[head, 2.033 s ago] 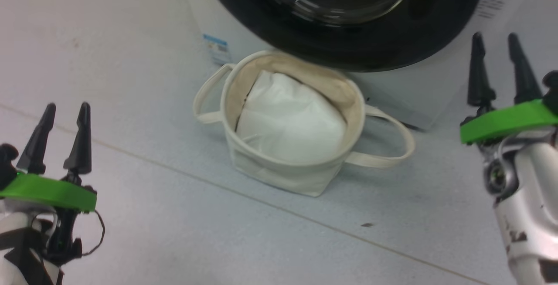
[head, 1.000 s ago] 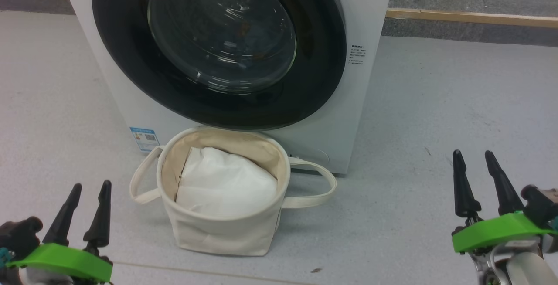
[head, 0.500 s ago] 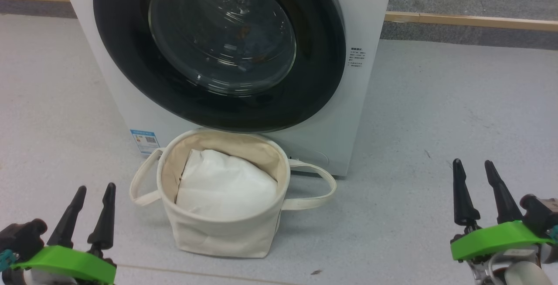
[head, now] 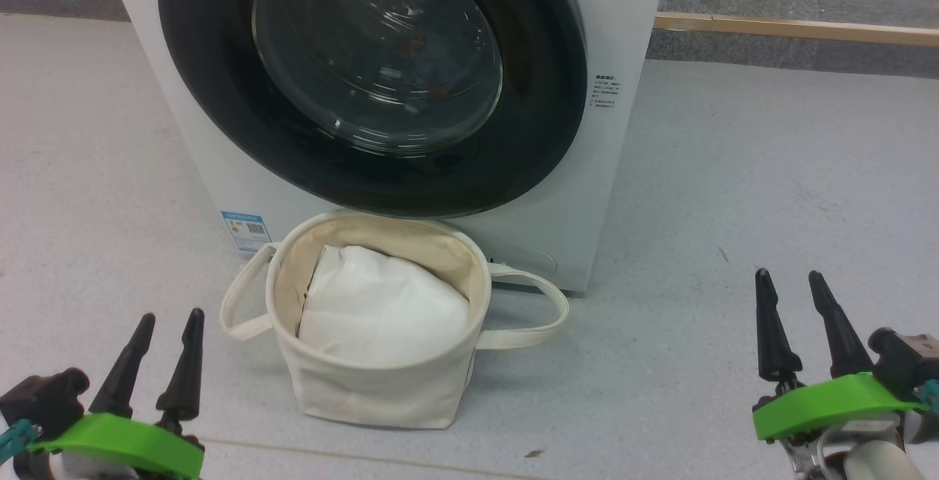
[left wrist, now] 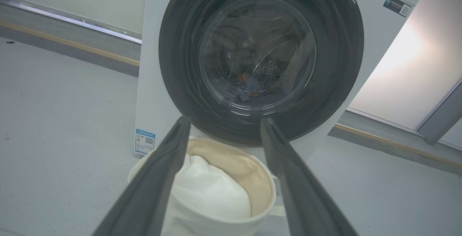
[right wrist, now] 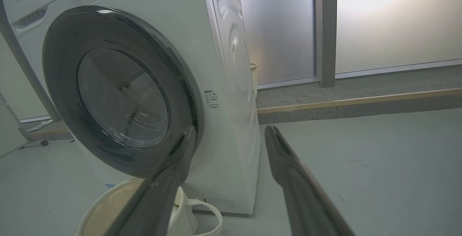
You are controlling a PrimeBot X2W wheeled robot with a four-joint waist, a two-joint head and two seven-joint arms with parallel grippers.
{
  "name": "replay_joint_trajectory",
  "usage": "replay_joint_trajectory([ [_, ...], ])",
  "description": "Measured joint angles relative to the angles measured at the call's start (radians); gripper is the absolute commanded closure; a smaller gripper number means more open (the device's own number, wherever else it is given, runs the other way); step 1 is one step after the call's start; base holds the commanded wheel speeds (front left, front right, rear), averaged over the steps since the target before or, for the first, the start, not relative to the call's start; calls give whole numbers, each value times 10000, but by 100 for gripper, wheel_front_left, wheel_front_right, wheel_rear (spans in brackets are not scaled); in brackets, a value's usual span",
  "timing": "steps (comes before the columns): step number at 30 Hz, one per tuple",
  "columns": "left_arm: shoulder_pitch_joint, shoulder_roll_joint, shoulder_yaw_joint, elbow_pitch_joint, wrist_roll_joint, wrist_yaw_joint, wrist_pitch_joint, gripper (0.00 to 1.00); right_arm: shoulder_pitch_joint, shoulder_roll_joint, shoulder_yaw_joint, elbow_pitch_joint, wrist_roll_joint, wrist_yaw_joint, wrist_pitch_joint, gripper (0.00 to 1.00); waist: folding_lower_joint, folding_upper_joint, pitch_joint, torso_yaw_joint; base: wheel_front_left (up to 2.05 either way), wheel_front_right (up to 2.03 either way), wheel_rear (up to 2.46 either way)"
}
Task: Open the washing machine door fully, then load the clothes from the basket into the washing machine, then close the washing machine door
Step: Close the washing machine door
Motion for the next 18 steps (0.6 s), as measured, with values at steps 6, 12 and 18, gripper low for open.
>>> replay_joint_trajectory([
  [6,0,-38,65,-6,82,0,0,0,0,52,-2,8,0,0,0,0,0,0,15,3,0,0,0],
  [12,-4,-88,134,-58,117,0,0,0,-4,88,13,31,0,0,0,0,0,0,37,-31,0,0,0],
  [18,-11,-105,134,-63,190,0,0,0,-9,98,21,38,-2,0,0,0,0,0,66,-74,0,0,0],
])
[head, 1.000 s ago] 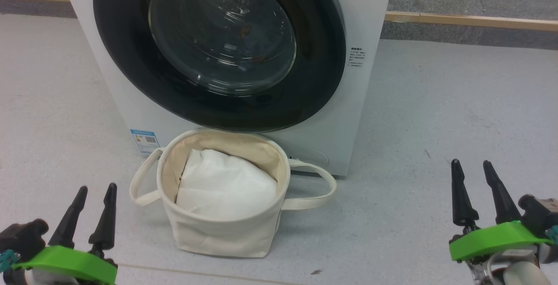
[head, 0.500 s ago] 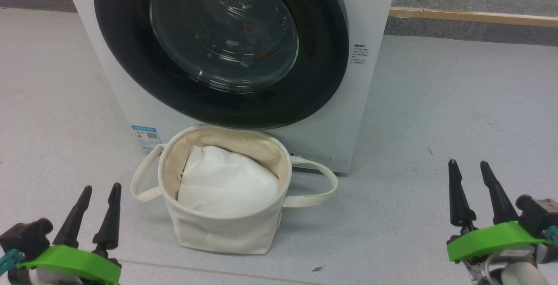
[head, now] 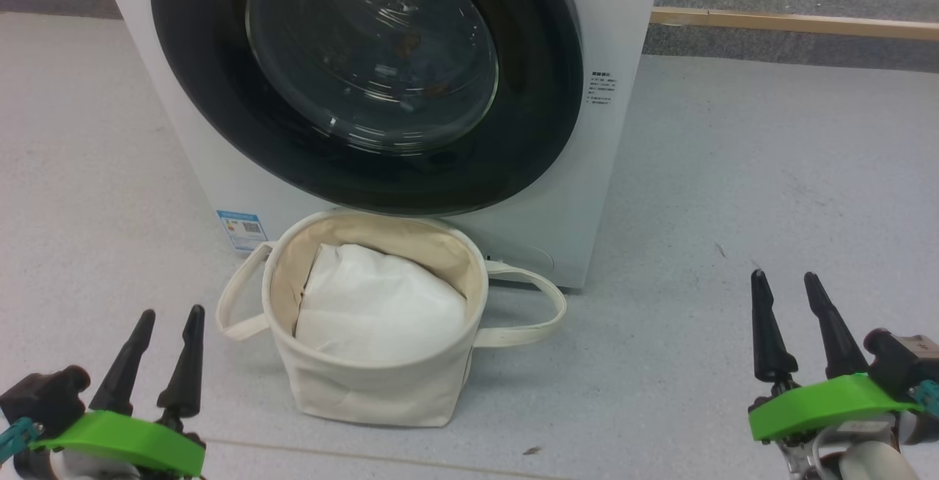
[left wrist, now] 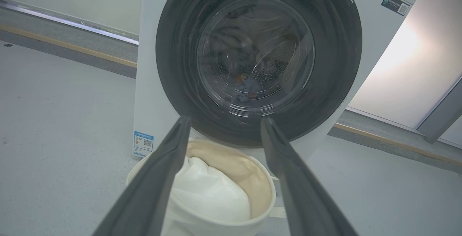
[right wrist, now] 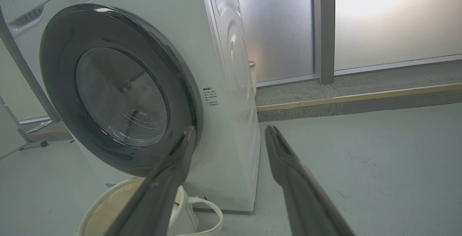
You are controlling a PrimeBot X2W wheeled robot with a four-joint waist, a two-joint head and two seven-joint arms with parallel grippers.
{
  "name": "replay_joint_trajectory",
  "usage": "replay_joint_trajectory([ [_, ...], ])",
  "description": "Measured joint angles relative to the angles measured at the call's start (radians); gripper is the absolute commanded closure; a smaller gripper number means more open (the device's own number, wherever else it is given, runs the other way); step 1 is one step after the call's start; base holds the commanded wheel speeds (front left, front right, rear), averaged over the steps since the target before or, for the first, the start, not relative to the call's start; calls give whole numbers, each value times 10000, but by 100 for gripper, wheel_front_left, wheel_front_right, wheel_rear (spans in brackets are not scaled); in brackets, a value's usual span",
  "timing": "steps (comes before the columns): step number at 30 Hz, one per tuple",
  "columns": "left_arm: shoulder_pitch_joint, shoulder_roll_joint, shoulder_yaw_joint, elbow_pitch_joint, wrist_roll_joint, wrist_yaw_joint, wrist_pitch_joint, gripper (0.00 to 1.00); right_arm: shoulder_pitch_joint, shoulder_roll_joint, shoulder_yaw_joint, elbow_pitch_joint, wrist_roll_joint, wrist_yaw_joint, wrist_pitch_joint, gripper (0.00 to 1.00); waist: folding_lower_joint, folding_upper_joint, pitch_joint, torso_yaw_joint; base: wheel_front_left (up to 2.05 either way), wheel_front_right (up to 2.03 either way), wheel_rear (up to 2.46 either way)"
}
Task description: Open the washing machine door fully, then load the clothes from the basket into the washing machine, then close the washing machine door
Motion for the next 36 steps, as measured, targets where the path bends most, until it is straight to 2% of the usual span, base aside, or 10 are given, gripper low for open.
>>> replay_joint_trajectory([
  [30,-36,-19,-221,150,-10,10,0,0,-12,155,58,67,4,0,4,0,0,0,116,27,0,0,0],
  [31,11,-81,-232,257,-10,13,2,100,12,190,73,186,6,0,12,100,0,0,116,28,0,0,0],
  [36,618,-535,-376,819,-10,13,2,100,448,370,161,901,17,0,52,100,0,0,117,28,0,0,0],
])
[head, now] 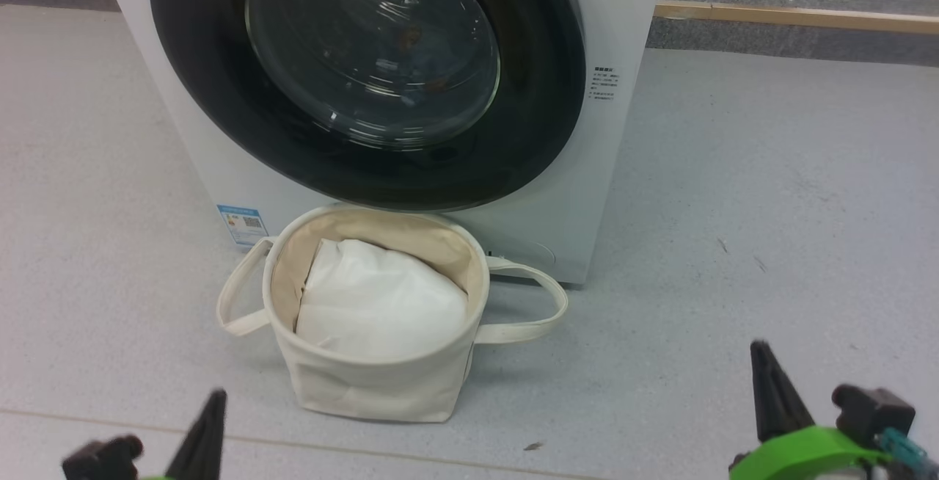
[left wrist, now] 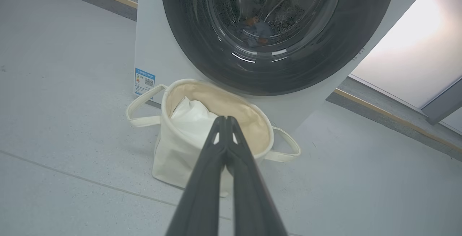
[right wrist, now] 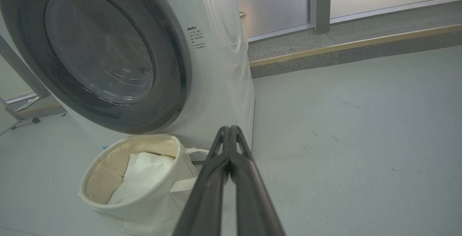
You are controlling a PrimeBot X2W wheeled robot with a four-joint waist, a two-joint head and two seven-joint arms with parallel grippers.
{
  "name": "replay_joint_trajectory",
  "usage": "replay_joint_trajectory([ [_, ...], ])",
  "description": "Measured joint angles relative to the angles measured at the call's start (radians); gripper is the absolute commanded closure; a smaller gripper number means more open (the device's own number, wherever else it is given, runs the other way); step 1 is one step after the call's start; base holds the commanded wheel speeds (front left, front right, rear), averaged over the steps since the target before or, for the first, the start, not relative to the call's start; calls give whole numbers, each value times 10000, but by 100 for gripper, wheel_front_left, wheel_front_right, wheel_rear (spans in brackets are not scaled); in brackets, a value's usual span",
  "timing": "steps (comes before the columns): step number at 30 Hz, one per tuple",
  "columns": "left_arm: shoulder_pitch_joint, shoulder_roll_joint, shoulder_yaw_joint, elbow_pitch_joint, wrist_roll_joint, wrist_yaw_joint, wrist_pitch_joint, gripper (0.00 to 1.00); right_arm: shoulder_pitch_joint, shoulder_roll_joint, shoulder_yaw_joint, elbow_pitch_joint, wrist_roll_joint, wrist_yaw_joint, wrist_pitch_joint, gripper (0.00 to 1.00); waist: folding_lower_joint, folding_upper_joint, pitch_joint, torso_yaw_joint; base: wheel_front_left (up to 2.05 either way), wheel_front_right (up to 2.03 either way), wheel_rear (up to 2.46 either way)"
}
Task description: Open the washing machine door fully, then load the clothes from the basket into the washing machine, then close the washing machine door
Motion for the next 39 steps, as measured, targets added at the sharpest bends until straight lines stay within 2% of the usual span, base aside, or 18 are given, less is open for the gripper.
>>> replay_joint_trajectory([
  [3,434,-205,-107,144,-105,2,90,100,329,102,0,228,178,0,94,100,0,0,1,-10,0,0,0],
  [39,370,-859,621,-926,-2997,351,1143,100,125,347,-639,178,3684,0,1141,100,1,0,106,-265,0,0,0],
])
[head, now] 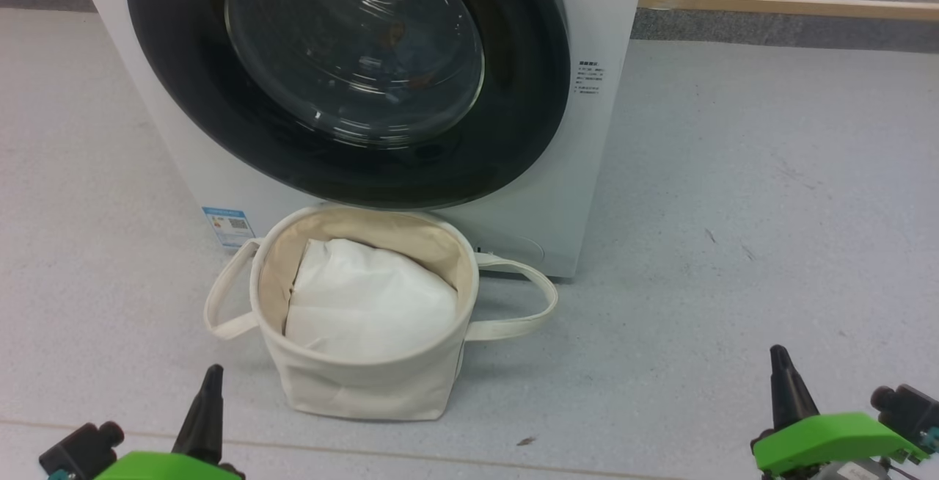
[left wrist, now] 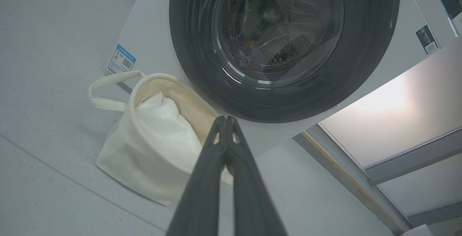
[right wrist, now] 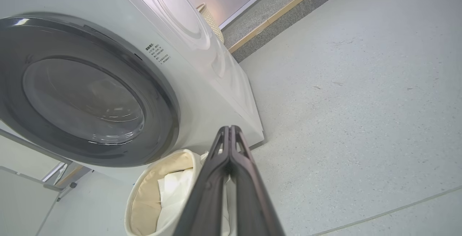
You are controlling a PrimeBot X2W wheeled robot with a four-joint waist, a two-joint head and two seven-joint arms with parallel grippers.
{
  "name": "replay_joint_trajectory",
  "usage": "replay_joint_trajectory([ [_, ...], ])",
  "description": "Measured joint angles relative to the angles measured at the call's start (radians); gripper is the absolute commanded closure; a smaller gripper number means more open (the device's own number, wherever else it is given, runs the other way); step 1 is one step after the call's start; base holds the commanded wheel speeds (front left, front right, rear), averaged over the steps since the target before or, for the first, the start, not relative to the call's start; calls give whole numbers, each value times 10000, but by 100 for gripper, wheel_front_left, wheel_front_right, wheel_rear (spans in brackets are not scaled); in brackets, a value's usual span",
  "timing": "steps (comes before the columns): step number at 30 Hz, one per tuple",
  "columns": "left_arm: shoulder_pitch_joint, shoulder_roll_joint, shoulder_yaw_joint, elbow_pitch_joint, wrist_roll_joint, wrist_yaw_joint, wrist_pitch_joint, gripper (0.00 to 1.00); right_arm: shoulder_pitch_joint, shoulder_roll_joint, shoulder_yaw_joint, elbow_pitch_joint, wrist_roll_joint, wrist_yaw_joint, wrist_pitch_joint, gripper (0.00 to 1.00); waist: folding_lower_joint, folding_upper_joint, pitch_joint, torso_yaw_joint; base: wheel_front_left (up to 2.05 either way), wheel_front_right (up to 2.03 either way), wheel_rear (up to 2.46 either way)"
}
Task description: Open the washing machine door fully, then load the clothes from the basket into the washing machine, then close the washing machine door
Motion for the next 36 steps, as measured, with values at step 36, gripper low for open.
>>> replay_joint_trajectory([
  [36,18,-669,794,-1047,-2706,280,1028,100,-250,159,-502,-73,3429,-2,895,100,0,0,92,-231,0,0,0],
])
